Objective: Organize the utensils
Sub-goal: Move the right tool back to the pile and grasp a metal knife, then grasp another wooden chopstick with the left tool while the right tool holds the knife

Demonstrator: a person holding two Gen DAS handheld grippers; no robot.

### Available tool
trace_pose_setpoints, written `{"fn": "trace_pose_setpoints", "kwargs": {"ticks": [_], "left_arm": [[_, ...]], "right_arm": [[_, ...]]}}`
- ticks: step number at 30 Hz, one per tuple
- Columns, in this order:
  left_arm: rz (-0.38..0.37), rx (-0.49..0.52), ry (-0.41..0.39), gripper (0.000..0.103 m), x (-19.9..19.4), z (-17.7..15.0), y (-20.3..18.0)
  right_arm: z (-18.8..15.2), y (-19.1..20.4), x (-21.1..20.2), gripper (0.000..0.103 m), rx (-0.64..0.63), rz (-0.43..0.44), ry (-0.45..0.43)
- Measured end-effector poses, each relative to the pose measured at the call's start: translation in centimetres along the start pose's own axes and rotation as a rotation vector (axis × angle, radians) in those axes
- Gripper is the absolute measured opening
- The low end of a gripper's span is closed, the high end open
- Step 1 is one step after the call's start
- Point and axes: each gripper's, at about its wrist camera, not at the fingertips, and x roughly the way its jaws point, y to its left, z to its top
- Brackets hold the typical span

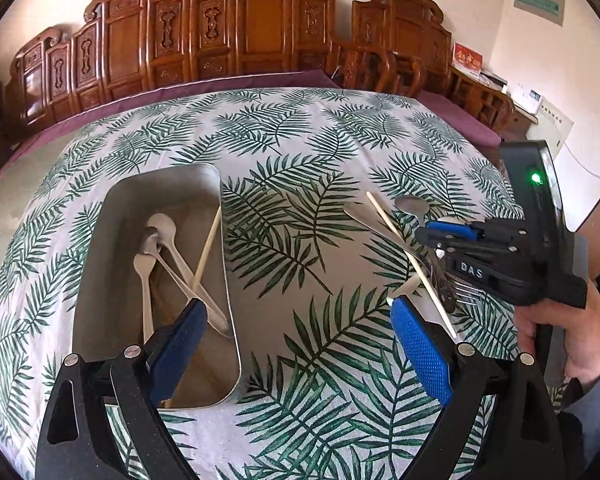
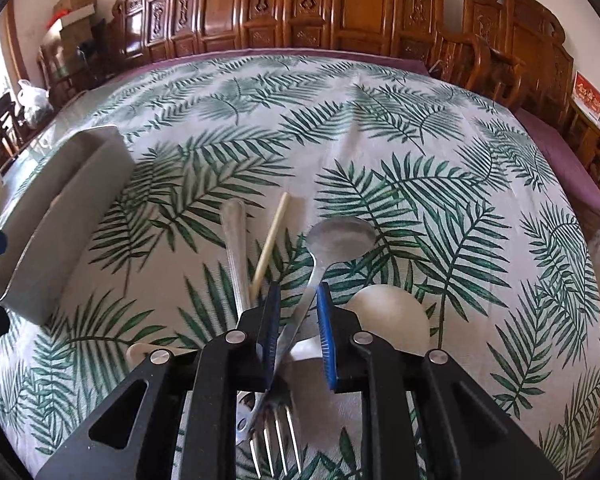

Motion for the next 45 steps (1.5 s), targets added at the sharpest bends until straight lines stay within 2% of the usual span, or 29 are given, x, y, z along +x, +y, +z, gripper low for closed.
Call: {"fn": "trace_pose_setpoints", "kwargs": {"ticks": [5,10,13,15,18,25,30,37,45], "left_arm": [[0.005,0.004,0.006,0.089,0.2,-0.1,-0.1],[0.007,0.014,0.011,0.089,0.5,-0.2,-0.6],[0.008,0.022,0.017,0.089,0.7,-0.3,-0.8],[0.008,0.028,0.019,0.089,0.8,-0.4,-1.1],[0.014,0.039,0.023,0.089,1.0,-0.6,-1.4],[0.033,0.047,0.017,0.089,1.1,-0.9,-2.0],[0.029,0.041,-0.010,0.089,0.0,-0.8,-2.6],[0.023,0.068,-0.040,0.089,-1.2,-0.4,-5.0],[0.014,0.114,0.026,0.089,1.4,-0.4,-9.1]], "right_arm": [[0.5,0.2,1.1,0.021,0.008,-0.017,0.036],[0.7,0.1,1.7,0.020,0.018,-0.030,0.034],[0.6,0.1,1.6,0.014,0.018,-0.040,0.033],[0.7,0.0,1.3,0.006,0.022,-0.034,0.024],[0.8,-0.3,0.3,0.003,0.034,-0.007,0.008],[0.8,-1.8,-3.5,0.003,0.080,0.094,-0.068],[0.3,-3.4,-6.2,0.003,0.086,0.105,-0.120],[-0.6,-5.6,-7.7,0.003,0.088,0.087,-0.142],[-1.1,-6.8,-7.7,0.003,0.094,0.101,-0.137]]}}
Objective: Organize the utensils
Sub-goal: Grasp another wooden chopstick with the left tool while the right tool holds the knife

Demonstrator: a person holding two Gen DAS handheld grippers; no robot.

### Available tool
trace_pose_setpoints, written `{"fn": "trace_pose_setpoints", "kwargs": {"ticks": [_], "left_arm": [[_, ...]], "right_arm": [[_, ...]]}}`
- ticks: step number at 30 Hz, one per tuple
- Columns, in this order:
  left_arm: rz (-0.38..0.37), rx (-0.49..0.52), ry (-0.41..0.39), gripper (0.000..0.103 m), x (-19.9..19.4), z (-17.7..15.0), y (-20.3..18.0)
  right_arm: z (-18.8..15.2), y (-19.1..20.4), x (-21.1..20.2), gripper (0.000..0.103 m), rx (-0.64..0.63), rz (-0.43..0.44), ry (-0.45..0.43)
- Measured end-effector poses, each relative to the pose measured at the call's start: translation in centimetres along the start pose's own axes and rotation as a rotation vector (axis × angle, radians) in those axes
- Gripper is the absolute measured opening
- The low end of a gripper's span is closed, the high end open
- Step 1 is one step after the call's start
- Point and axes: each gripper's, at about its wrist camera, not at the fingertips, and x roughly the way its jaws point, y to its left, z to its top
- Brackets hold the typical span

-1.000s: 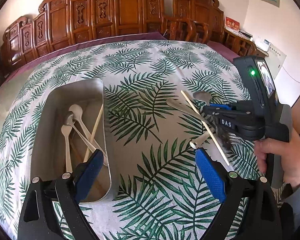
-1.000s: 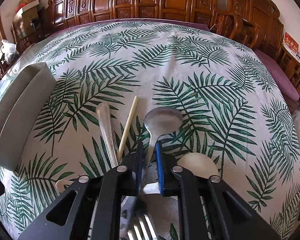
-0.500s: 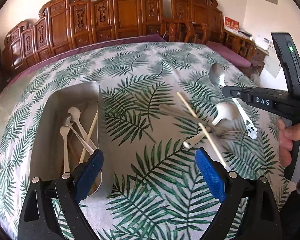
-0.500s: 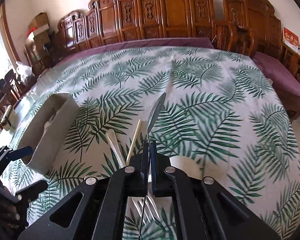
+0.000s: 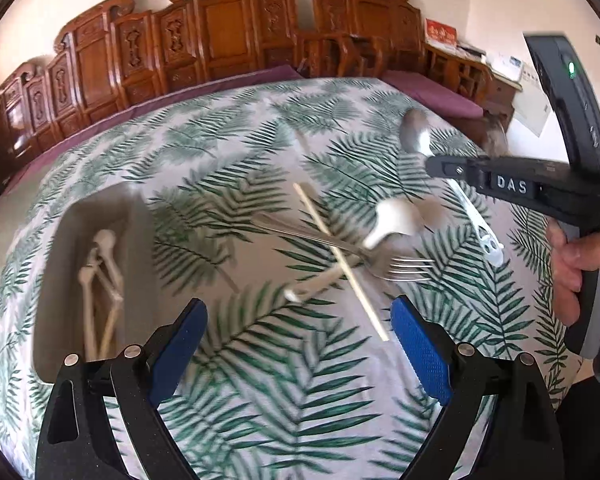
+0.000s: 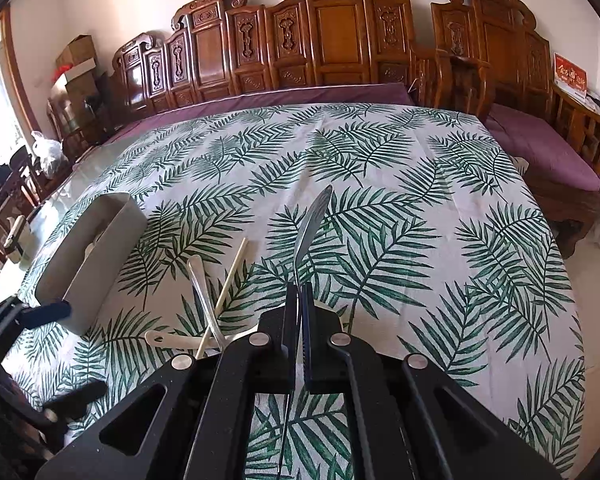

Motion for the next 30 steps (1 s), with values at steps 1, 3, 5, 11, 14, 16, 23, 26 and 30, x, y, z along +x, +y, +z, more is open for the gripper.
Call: {"fn": "trace_pose_setpoints", "kwargs": {"ticks": [1,3,5,11,14,16,23,26,30], "left_arm": [[-0.003,-0.001,0.010,0.089,0.5,0.1,-0.5],[-0.016,-0.002,0.028,0.081,1.3,0.1,-1.4],[-0.022,-0.003,0.060,0.072,2.6,0.3,-2.2],[-0.017,-0.004,0.118,0.049,5.1,0.3,-3.5],[0.009,0.021,0.132,0.041,5.8,0.1,-4.1],[0.019,0.024,0.142,0.039,6.2,0.1,-4.2],[0.022,0.016,0.150,0.032,6.8,0.2,-4.0],[0.009,0.006,0.154,0.024,6.7,0.2,-3.8],[0.002,-0.006,0.162,0.011,6.8,0.3,-3.5]], "right_arm": [[-0.1,0.0,0.0,0.003,0.000,0.002,0.002],[-0.2,-0.1,0.1,0.003,-0.001,0.007,0.006],[-0.3,-0.1,0.2,0.003,0.000,0.013,0.010],[-0.4,-0.4,0.0,0.003,0.007,0.027,0.007],[-0.3,-0.6,-0.1,0.003,0.013,0.034,0.003],[-0.2,-0.6,-0.2,0.003,0.015,0.041,-0.002],[-0.1,-0.7,-0.5,0.003,0.017,0.049,-0.005],[-0.1,-0.6,-0.5,0.003,0.015,0.050,-0.004],[-0.1,-0.3,-0.4,0.003,0.010,0.052,-0.001]]}}
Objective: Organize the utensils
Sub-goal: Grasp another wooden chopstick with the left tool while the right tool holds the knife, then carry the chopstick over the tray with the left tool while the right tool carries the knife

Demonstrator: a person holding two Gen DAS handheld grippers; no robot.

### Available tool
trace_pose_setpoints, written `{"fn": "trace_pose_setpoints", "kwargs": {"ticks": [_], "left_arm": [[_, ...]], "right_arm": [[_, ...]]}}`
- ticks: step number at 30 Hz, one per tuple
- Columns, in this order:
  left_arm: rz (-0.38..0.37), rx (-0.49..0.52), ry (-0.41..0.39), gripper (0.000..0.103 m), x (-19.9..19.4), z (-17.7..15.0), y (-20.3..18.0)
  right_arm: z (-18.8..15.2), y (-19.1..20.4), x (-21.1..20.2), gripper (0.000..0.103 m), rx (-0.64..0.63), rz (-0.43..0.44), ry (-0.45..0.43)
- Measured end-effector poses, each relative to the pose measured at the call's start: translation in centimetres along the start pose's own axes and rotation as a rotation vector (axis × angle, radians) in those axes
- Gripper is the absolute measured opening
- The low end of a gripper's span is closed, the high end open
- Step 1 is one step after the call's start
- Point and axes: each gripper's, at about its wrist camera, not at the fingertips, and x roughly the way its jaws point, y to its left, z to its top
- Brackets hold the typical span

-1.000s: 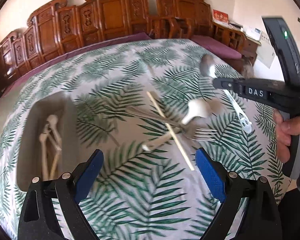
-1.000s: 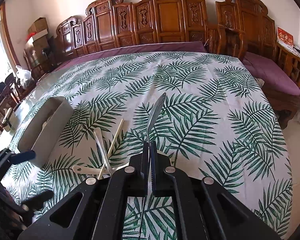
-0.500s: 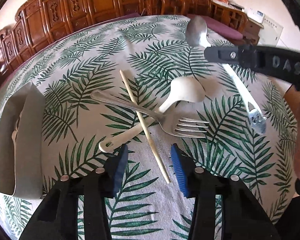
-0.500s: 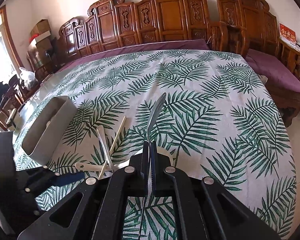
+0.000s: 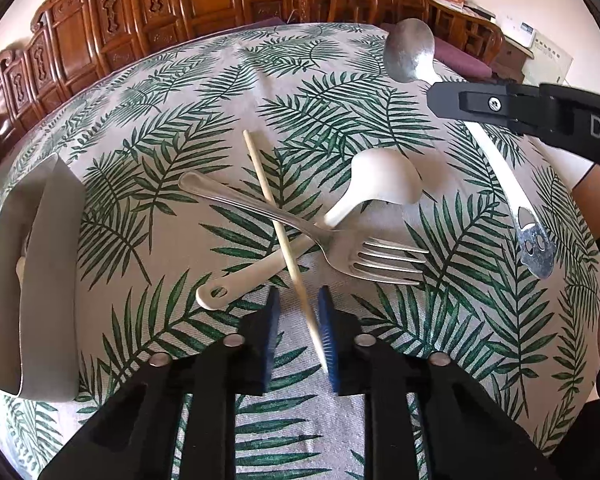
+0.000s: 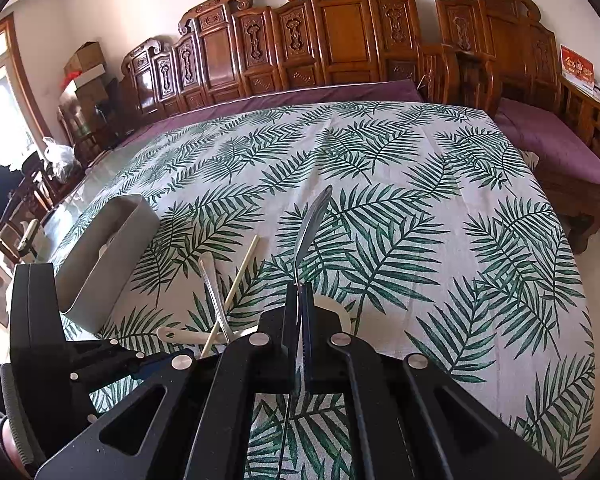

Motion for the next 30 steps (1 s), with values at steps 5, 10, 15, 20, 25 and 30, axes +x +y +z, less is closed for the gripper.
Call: {"fn": "trace_pose_setpoints", "kwargs": {"ticks": [5,10,15,20,25,30], "left_arm": [[-0.027,-0.025,0.002,0.004,-0.4,0.0,1.2],[-0.043,-0.033,-0.043,0.004,-2.2,0.6,2.1],[-0.057,-0.028,-0.069,0.004,-4.0,1.1,2.3],[-0.078,-0.008,-0.099,0.004,-6.1,1.1,1.9],[-0.086,0.007,-0.133,0.004,-8.1,0.6,1.4],[-0.078,0.010,-0.180,0.004,-10.4,0.8,1.5]], "right_arm": [[0.0,0.2,0.1,0.003,-0.006,0.003,0.003],[0.1,0.5,0.2,0.003,-0.012,0.006,0.002],[0.0,0.6,0.2,0.003,-0.016,0.006,0.003],[0.1,0.6,0.0,0.003,-0.017,0.008,-0.003],[0.2,0.6,-0.4,0.003,-0.020,0.009,-0.012],[0.3,0.6,-1.0,0.003,-0.015,0.012,-0.027]]}}
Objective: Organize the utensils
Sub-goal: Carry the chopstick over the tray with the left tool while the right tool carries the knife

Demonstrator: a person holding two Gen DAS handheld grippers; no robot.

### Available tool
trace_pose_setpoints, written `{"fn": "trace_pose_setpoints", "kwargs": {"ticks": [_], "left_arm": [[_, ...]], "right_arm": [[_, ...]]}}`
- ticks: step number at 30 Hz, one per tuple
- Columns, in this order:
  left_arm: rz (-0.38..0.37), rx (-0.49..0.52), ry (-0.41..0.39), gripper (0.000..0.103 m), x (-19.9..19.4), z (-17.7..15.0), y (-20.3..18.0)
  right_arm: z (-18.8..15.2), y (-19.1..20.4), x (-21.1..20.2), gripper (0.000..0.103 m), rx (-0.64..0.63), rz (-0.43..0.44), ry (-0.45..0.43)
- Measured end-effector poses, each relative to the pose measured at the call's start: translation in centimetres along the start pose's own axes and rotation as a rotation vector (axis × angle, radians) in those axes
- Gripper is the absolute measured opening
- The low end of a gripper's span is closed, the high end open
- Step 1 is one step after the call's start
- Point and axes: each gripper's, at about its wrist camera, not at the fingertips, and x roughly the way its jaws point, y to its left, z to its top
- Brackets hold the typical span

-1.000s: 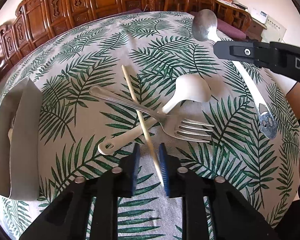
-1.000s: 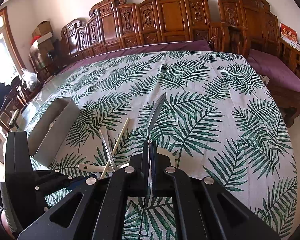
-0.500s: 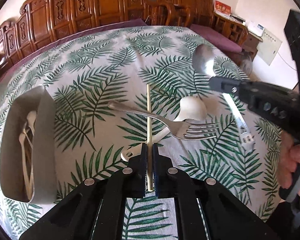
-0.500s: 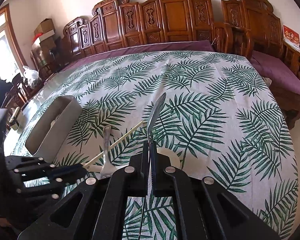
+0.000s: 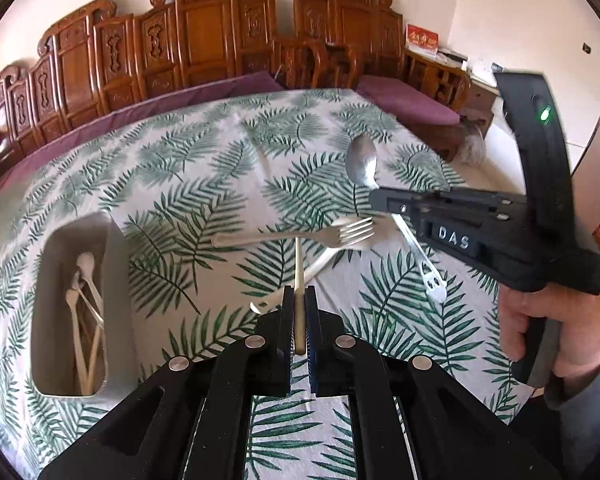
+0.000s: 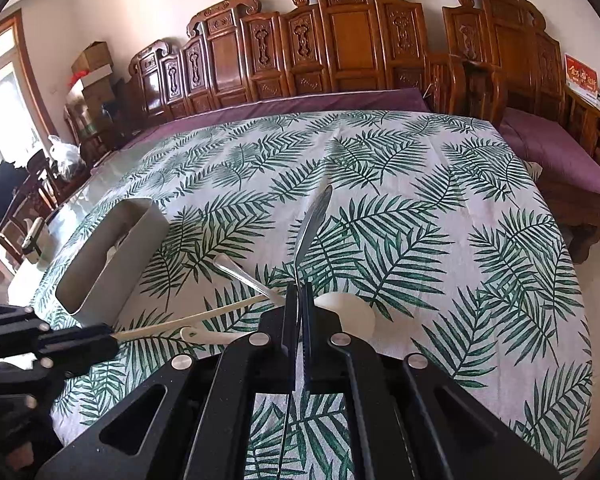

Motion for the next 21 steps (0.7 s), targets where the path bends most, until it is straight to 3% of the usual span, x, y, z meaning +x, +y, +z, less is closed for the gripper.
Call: {"fn": "trace_pose_setpoints", "kwargs": {"ticks": [10,21], "left_arm": [[0.045,-0.026,-0.047,0.004,-2.6,0.2,2.4],[0.099,-0.076,-0.083,0.004,-5.3,-0.4,6.6]], "right_arm": [[0.3,1.4,0.2,0.003,-0.031,0.008,0.000],[-0.1,5.4,0.8,0.003,-0.104,0.035,0.018]]}}
